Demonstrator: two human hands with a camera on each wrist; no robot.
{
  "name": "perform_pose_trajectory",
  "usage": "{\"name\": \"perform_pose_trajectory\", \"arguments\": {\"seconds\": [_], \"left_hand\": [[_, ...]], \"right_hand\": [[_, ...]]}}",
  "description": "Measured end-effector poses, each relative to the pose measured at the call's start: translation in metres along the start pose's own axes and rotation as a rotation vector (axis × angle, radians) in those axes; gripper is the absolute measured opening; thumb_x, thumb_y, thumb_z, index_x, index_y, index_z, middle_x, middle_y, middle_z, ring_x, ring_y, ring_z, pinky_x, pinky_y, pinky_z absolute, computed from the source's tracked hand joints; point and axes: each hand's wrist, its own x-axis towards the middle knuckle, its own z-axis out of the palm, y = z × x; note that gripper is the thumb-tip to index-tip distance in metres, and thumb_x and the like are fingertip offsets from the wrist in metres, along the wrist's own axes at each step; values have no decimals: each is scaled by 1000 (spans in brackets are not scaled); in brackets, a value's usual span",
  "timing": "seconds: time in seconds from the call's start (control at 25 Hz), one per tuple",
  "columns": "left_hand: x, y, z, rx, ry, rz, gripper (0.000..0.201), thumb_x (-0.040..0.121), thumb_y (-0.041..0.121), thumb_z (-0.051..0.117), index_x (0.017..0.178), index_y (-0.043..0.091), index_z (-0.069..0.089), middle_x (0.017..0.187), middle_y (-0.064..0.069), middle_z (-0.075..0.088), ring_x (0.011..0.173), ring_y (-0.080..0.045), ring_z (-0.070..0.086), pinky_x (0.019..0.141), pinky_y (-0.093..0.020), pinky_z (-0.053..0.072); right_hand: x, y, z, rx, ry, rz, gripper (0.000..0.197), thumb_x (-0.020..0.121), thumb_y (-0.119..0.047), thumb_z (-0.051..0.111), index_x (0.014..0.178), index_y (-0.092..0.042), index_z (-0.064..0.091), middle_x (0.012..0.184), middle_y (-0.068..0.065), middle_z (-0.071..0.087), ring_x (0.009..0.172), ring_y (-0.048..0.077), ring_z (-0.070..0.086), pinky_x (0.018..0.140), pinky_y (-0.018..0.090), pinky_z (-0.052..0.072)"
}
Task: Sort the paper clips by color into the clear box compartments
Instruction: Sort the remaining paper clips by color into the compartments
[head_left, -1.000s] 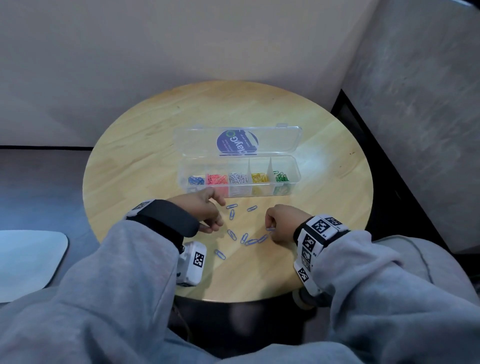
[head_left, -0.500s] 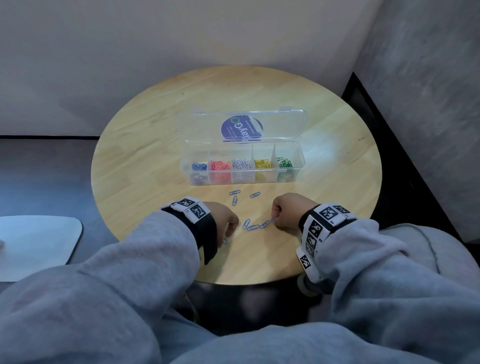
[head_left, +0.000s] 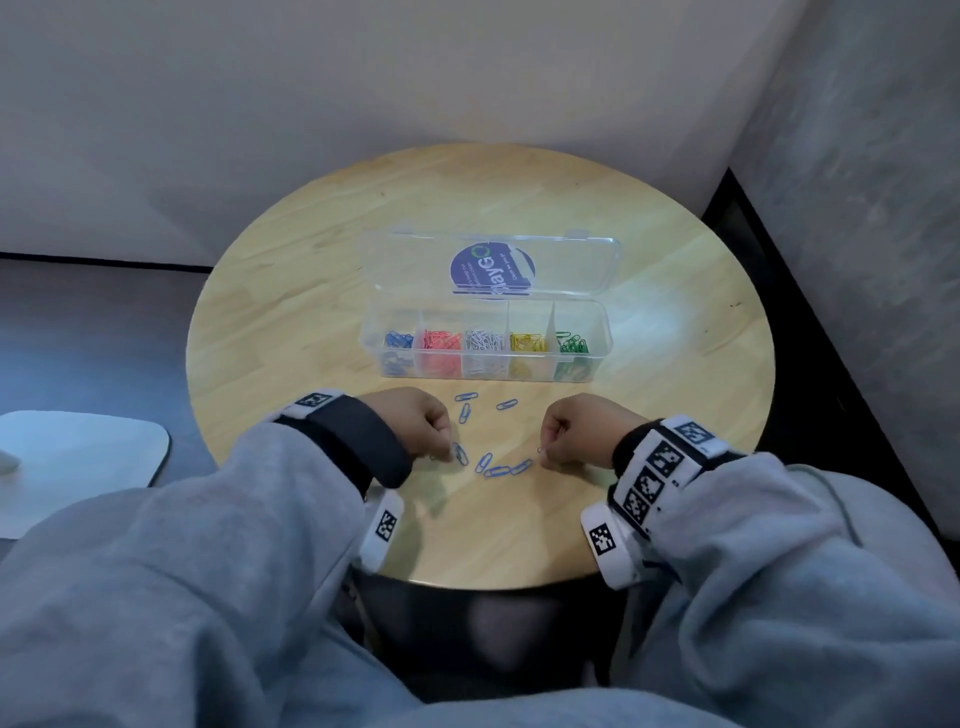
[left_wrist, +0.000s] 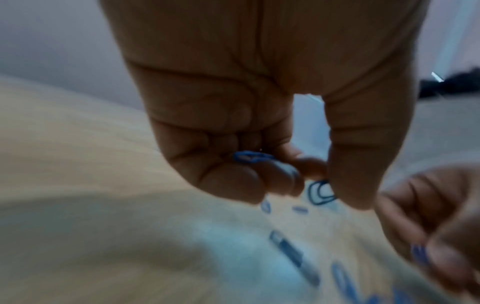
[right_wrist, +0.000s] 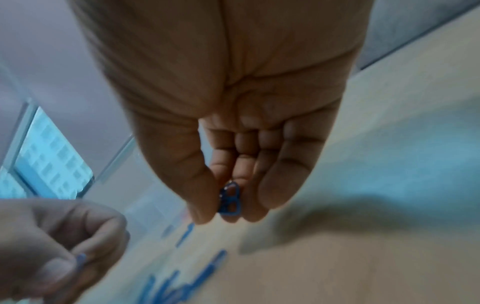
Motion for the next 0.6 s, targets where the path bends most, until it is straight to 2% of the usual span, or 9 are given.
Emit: {"name": "perform_pose_trajectory", "arguments": {"seconds": [0.08, 0.12, 0.16, 0.24, 0.36, 0.4, 0.48, 0.56, 0.6], "left_hand": [[4, 0, -2, -257, 44, -21, 31, 73, 1, 67, 56, 18, 49, 59, -5, 54, 59, -21, 48, 70, -33, 42], [5, 0, -2, -328, 61, -23, 31, 71, -2, 65, 55, 17, 47, 59, -9, 54, 59, -21, 48, 68, -34, 42], [6, 1, -4, -377, 69, -12, 31, 72, -5, 63, 56, 16, 46, 58, -10, 53, 57, -21, 48, 64, -32, 43], [8, 6, -6, -449, 51, 20, 32, 80, -12, 55, 64, 13, 43, 55, -9, 54, 48, -18, 51, 50, -22, 45], [12, 7, -10, -499, 25, 8, 29, 86, -13, 42, 78, 15, 46, 52, -5, 57, 40, -10, 53, 40, -15, 45], [13, 8, -11, -474, 15, -1, 30, 87, -11, 39, 82, 16, 48, 56, -6, 56, 42, -12, 51, 39, -14, 44], [14, 9, -12, -355, 8, -5, 29, 87, -6, 38, 83, 19, 52, 63, -6, 52, 51, -14, 47, 45, -17, 40], [12, 8, -13, -136, 14, 37, 22, 84, 2, 48, 83, 22, 57, 65, 3, 50, 56, -12, 45, 55, -21, 37], [11, 7, -12, -40, 14, 58, 20, 82, 4, 52, 85, 22, 59, 65, 6, 48, 56, -11, 44, 56, -22, 36]], "right_hand": [[4, 3, -1, 298, -50, -28, 21, 79, 3, 57, 73, -17, 55, 50, -4, 57, 54, 21, 50, 62, 29, 45], [6, 4, 0, 400, -94, -30, 22, 81, 6, 52, 77, -15, 56, 50, 1, 57, 54, 23, 51, 64, 32, 47], [7, 2, -2, 453, -133, -27, 25, 84, 8, 47, 79, -14, 57, 54, 5, 57, 53, 23, 53, 64, 33, 50], [10, -2, -4, 521, -161, -18, 28, 89, 7, 40, 77, -11, 58, 59, 8, 53, 49, 17, 55, 58, 26, 54], [15, -5, -8, 633, -160, 28, 28, 90, 4, 34, 72, -8, 53, 62, 8, 46, 49, 16, 49, 47, 22, 48], [15, -7, -6, 595, -166, 16, 25, 89, 1, 37, 72, -9, 52, 61, 6, 47, 51, 17, 48, 45, 21, 45], [13, -8, -3, 303, -133, -39, 16, 86, -7, 48, 74, -16, 53, 59, -2, 49, 53, 13, 46, 47, 18, 38], [10, -10, 0, -59, -75, -106, 13, 79, -12, 57, 73, -24, 54, 59, -10, 48, 53, 6, 44, 49, 17, 34], [9, -12, 2, -141, -71, -111, 15, 77, -13, 60, 72, -26, 54, 60, -9, 46, 54, 5, 43, 50, 19, 33]]}}
